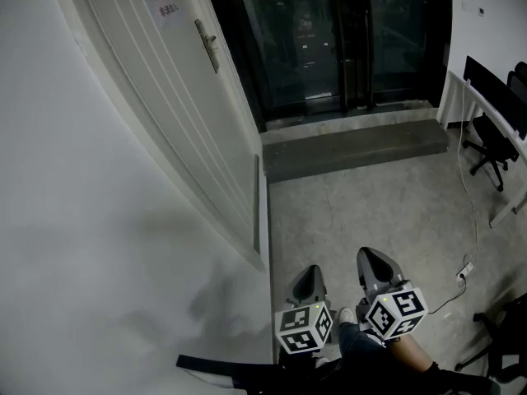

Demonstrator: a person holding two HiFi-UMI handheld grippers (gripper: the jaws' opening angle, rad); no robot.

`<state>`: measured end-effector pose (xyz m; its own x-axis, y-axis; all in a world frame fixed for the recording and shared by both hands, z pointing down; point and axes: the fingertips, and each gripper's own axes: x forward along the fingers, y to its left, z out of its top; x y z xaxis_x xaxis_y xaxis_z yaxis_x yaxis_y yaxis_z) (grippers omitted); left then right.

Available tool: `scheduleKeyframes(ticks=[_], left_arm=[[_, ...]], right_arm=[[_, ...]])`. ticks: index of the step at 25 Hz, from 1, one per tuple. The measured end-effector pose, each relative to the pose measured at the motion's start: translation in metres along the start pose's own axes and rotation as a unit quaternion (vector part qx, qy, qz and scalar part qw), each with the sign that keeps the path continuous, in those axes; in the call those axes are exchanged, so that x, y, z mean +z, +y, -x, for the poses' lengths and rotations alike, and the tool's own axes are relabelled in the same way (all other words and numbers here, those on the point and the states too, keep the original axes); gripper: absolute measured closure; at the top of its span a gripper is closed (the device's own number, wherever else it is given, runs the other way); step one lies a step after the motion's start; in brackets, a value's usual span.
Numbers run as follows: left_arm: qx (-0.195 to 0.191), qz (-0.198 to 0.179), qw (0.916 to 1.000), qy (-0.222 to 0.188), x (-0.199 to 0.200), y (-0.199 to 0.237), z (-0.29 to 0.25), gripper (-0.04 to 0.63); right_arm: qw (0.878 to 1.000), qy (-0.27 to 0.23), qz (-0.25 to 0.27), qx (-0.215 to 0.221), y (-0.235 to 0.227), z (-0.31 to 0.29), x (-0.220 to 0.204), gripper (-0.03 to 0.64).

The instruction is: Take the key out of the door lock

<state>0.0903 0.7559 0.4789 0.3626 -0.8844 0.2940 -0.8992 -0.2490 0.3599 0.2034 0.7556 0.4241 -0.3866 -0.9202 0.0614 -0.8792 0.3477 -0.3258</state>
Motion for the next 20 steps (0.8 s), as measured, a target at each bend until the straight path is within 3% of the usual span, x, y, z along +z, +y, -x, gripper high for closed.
scheduleKeyframes(ticks=[12,20], left_arm=[[-0.004,0.005,0.9996,-0.028,0.065,-0.039,-0.137,0.595],[0.002,0.018,0.9997,-0.014,0.069,-0.037,-0.188,0.595]], right_arm=[[1.0,-0.001,0.002,0.016,-0.098,-0.1,0.058,0.615],[1.0,0.014,-0.005,0.023,-0.129,-0.14,0.059,0.615]])
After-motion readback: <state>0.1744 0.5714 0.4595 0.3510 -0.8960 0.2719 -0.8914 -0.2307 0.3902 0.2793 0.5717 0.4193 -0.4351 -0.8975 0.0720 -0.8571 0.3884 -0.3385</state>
